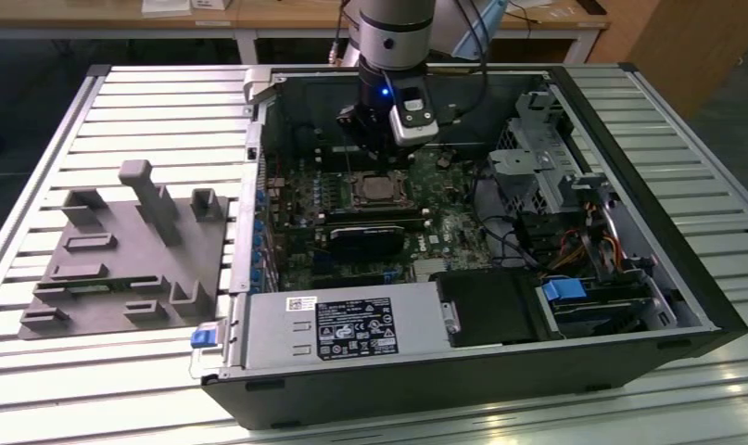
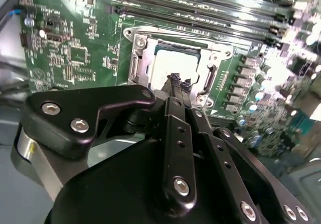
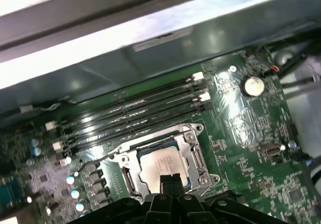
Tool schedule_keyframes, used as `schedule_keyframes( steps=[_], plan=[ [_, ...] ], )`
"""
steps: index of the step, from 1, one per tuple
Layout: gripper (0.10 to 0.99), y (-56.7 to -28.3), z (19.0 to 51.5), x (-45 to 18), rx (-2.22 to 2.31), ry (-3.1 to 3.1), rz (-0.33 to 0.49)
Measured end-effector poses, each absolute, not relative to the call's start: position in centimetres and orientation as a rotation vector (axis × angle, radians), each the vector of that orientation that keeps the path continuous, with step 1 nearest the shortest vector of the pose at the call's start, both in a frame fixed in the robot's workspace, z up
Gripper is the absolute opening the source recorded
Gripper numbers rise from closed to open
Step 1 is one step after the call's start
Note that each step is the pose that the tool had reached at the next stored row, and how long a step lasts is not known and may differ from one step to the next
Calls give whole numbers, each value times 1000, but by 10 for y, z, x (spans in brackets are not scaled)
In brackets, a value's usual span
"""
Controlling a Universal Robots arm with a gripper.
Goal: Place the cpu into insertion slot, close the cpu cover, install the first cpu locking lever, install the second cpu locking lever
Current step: 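Close the cpu cover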
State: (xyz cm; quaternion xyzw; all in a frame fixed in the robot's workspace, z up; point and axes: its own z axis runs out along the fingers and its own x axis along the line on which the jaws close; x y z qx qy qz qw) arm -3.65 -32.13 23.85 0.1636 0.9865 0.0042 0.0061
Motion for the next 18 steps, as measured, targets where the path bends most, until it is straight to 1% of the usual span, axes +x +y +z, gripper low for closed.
schedule_keyframes(
  steps=[10,18],
  plan=[
    [102,-321,237,-37,232,3121,11],
    [102,-321,237,-37,213,3123,11]
  ],
)
